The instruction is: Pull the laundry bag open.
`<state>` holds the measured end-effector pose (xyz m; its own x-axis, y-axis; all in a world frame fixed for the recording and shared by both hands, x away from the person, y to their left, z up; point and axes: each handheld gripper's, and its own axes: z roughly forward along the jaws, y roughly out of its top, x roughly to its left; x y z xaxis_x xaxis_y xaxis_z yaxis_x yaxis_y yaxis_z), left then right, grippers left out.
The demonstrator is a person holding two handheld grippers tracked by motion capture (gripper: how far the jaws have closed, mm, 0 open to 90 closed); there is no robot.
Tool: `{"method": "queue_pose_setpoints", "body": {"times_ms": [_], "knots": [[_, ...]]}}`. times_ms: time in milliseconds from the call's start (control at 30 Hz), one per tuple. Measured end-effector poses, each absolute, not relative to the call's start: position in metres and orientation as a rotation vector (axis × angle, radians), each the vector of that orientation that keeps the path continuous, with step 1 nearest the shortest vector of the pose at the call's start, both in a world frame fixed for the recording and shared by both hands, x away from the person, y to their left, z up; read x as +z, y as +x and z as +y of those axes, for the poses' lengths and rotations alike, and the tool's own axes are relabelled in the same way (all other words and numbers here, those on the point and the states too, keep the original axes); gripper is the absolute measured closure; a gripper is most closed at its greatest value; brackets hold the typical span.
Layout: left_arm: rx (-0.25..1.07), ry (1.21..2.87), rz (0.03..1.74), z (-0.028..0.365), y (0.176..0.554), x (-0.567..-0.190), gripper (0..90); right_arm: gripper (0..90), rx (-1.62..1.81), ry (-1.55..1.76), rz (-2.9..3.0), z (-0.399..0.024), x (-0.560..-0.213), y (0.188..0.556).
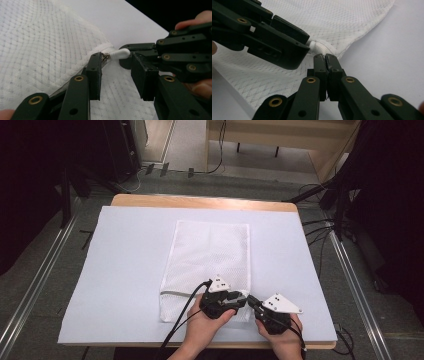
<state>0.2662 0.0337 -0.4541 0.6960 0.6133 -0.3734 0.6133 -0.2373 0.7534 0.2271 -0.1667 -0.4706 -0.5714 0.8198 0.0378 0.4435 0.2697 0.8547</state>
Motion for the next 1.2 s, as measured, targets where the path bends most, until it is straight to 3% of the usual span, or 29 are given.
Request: {"method": "queue_pose_setpoints", "body": {"times_ms": [100,133,233,400,500,800,933,1200], "knots": [[-0.027,1.888,0.974,0.038,0.269,-0.454,66.2,90.0,1.233,1.133,2.137,-0.167,-0.470,0.227],[-0.013,1.886,0.976,0.040,0.270,-0.453,75.6,90.0,1.235,1.135,2.135,-0.167,-0.470,0.227],[-0.021,1.881,0.979,0.044,0.271,-0.451,79.3,90.0,1.244,1.136,2.131,-0.168,-0.470,0.227],[-0.054,1.878,0.977,0.044,0.271,-0.453,77.1,90.0,1.247,1.125,2.130,-0.168,-0.469,0.227],[-0.102,1.839,0.966,0.041,0.269,-0.450,69.0,90.0,1.238,1.120,2.133,-0.167,-0.470,0.227],[-0.107,1.805,1.057,0.034,0.276,-0.450,58.9,90.0,1.238,1.117,2.138,-0.164,-0.470,0.226],[-0.098,1.822,1.066,0.032,0.275,-0.449,58.2,90.0,1.239,1.115,2.140,-0.164,-0.470,0.226],[-0.079,1.854,1.086,0.040,0.275,-0.447,69.9,90.0,1.233,1.116,2.135,-0.165,-0.470,0.227]]}}
